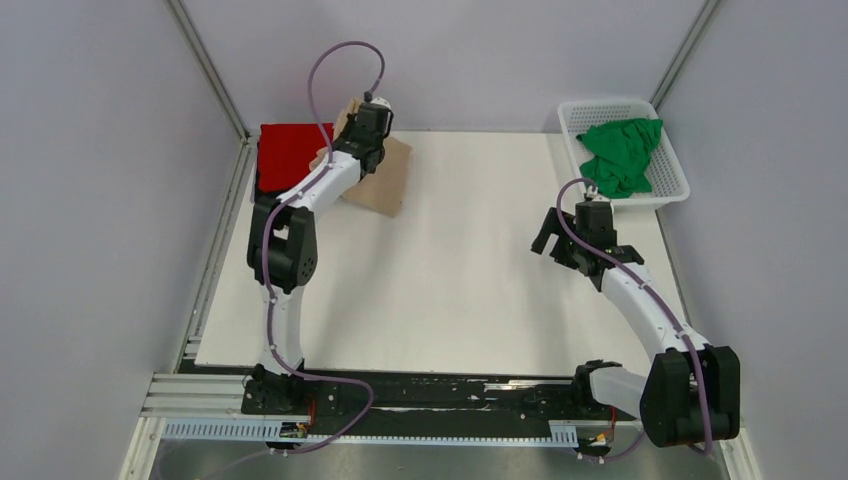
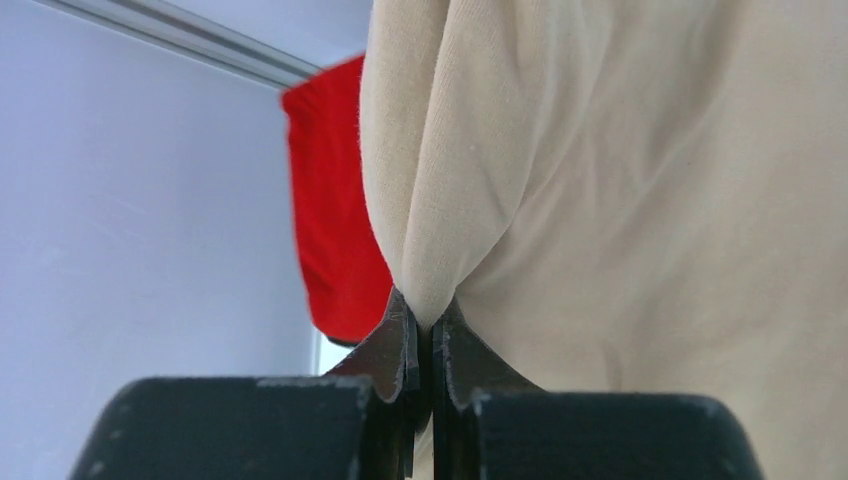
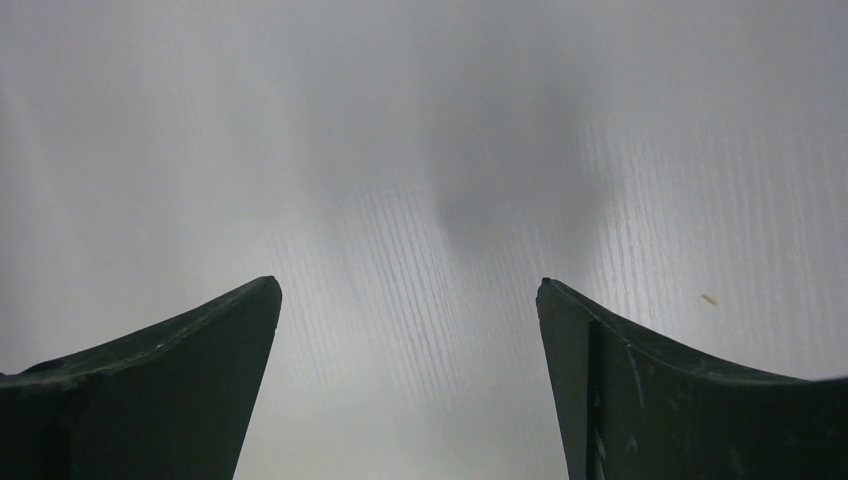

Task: Fold and stack the t-shirts
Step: Put the neatly folded tshirt into the corner of the board with the left arm

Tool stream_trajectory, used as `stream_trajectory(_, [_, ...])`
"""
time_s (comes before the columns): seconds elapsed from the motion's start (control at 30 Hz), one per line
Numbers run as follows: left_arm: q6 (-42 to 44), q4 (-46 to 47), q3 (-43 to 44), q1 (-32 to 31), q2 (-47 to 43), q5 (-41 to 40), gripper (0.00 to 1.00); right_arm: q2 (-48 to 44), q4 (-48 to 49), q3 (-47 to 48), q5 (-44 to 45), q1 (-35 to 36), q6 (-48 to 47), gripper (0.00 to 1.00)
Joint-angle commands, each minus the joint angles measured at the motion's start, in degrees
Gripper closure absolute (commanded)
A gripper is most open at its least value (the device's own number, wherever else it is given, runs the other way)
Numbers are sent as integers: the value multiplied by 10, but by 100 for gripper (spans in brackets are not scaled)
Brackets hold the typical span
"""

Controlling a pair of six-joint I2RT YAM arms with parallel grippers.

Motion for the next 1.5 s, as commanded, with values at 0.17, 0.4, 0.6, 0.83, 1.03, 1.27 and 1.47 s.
stream_trajectory(0.17, [128, 83, 104, 60, 11, -26, 100, 17, 4, 11, 18, -11, -7, 0])
stream_trajectory(0.4, [96, 16, 172, 92, 4, 31, 100, 31, 2, 14, 2, -14, -8, 0])
stream_trajectory(0.6, [56, -25, 181, 92, -43, 96, 100, 40, -1, 19, -11, -19, -5, 0])
stream_trajectory(0.83, [35, -50, 206, 91, -75, 137, 100, 41, -3, 20, -38, -21, 0, 0])
stream_trajectory(1.03, [36, -62, 231, 92, -75, 142, 100, 41, -3, 19, -45, -21, 2, 0])
stream_trajectory(1.27, [28, -77, 245, 92, -76, 150, 100, 44, -3, 22, -40, -21, 4, 0])
stream_trajectory(1.47, [9, -80, 227, 107, -79, 163, 100, 53, -3, 22, -39, -21, 5, 0])
